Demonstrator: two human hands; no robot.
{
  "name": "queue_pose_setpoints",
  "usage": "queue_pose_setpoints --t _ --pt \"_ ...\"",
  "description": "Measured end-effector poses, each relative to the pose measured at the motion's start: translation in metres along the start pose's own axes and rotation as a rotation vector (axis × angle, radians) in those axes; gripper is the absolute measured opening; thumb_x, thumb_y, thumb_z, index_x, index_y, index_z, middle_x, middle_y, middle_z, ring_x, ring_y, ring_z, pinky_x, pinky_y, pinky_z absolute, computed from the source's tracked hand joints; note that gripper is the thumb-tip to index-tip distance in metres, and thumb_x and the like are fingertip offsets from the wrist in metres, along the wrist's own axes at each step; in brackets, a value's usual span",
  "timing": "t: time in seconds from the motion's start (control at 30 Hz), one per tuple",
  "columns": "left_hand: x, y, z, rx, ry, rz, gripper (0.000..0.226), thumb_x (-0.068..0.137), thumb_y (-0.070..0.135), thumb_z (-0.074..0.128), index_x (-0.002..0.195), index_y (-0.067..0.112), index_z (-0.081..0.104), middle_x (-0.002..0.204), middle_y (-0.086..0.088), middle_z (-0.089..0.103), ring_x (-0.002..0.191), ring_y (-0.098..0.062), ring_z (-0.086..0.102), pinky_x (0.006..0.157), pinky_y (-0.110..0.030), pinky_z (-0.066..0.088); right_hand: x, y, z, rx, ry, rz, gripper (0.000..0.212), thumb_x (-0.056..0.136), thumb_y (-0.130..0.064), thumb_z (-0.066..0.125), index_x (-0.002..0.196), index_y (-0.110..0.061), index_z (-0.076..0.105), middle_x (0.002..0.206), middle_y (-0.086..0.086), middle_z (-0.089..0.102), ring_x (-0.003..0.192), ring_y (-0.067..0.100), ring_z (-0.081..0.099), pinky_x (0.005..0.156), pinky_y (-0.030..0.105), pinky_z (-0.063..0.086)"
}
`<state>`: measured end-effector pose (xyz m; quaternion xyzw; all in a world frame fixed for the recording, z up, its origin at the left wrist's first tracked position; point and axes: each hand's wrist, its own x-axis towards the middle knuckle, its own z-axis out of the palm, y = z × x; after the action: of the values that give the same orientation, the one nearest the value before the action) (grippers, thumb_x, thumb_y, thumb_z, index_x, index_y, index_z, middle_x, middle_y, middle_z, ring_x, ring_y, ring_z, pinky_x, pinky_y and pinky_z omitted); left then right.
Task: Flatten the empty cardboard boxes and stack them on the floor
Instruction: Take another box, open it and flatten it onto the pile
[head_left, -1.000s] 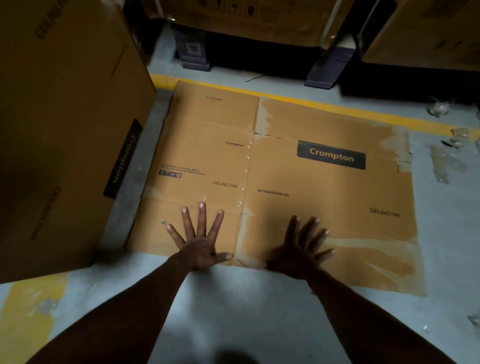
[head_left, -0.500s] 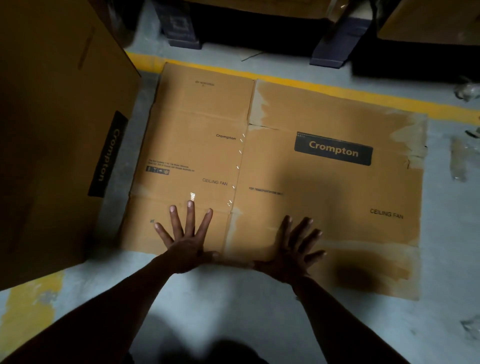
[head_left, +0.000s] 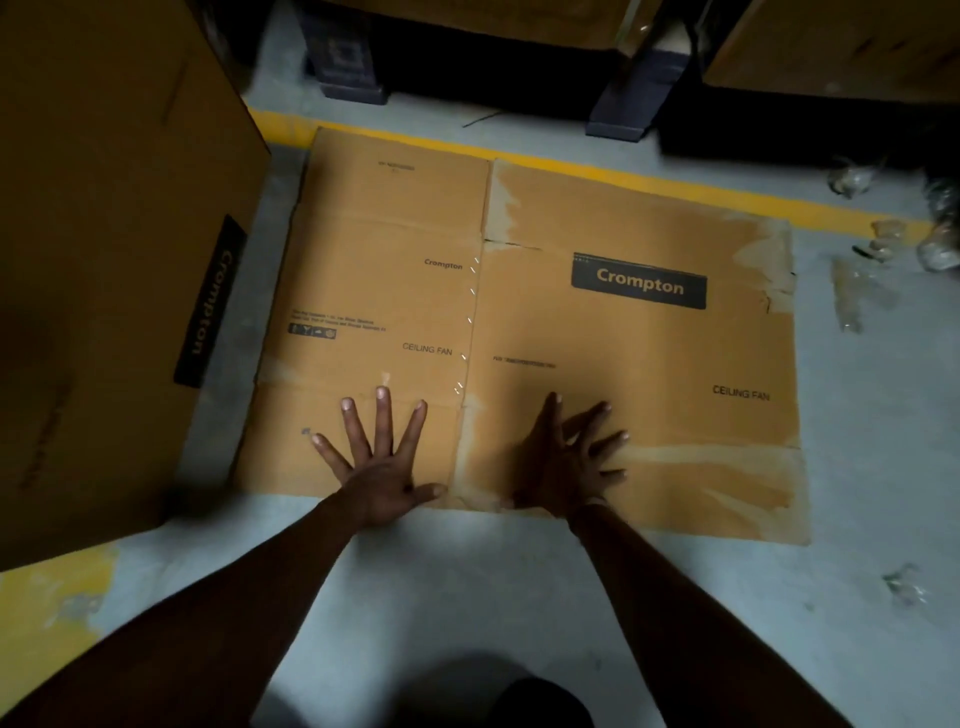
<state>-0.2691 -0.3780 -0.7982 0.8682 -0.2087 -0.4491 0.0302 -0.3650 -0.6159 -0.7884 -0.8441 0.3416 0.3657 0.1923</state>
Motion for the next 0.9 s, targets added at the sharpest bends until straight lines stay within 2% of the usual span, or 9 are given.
queue_pose_setpoints --t 0.1,0.17,0.27,0.33,0.6,0.9 --pt "-0.001 -0.003 0.000 -0.021 -0.023 0.033 0.120 0.085 0.081 0.054 0.144 0.046 -0.044 0.135 -0.002 -0.069 0.121 -0.045 -0.063 0.093 -0.080 -0.027 -0.004 -0.005 -0.004 -0.043 0.006 0.010 0.163 0.056 -0.059 0.095 0.151 -0.045 -0.036 0.150 0.024 -0.052 0.141 0.065 -0.029 0.109 0.085 0.014" --pt "-0.008 -0.007 -0.005 -0.028 -0.020 0.062 0.114 0.090 0.071 0.057 0.149 0.046 -0.037 0.140 -0.001 -0.066 0.125 -0.045 -0.060 0.098 -0.083 -0.023 -0.014 -0.010 -0.006 -0.070 0.025 0.011 0.158 0.059 -0.059 0.094 0.154 -0.044 -0.031 0.158 0.024 -0.043 0.146 0.063 -0.020 0.112 0.080 0.019" --pt "-0.030 -0.013 -0.030 -0.070 0.048 0.134 0.100 0.097 0.058 0.059 0.160 0.042 -0.017 0.165 -0.004 -0.036 0.148 -0.048 -0.033 0.111 -0.079 -0.010 -0.040 -0.017 -0.011 -0.120 0.059 -0.053 0.155 0.061 -0.057 0.094 0.158 -0.041 -0.026 0.166 0.015 -0.032 0.153 0.056 -0.007 0.115 0.076 0.019" --pt "-0.058 -0.017 -0.051 -0.033 0.171 0.173 0.098 0.099 0.053 0.058 0.162 0.039 -0.015 0.170 -0.006 -0.025 0.153 -0.045 -0.023 0.117 -0.073 -0.008 -0.065 -0.025 -0.017 -0.151 0.110 -0.105 0.154 0.062 -0.058 0.093 0.158 -0.041 -0.026 0.167 0.010 -0.032 0.155 0.049 -0.006 0.116 0.075 0.016" --pt "-0.237 -0.019 -0.117 0.229 0.562 0.360 0.095 0.104 0.042 0.056 0.161 0.033 -0.020 0.167 -0.007 -0.032 0.149 -0.042 -0.034 0.122 -0.063 -0.012 -0.223 -0.070 -0.068 -0.159 0.352 -0.279 0.137 0.076 -0.064 0.081 0.158 -0.041 -0.027 0.162 0.004 -0.042 0.156 0.043 -0.015 0.118 0.072 0.017" --pt "-0.400 -0.031 -0.195 0.432 0.916 0.331 0.103 0.101 0.043 0.059 0.159 0.034 -0.025 0.166 -0.006 -0.034 0.148 -0.038 -0.037 0.122 -0.058 -0.016 -0.375 -0.161 -0.124 -0.095 0.607 -0.528 0.130 0.079 -0.075 0.070 0.156 -0.044 -0.029 0.160 0.000 -0.046 0.156 0.042 -0.019 0.118 0.072 0.017"
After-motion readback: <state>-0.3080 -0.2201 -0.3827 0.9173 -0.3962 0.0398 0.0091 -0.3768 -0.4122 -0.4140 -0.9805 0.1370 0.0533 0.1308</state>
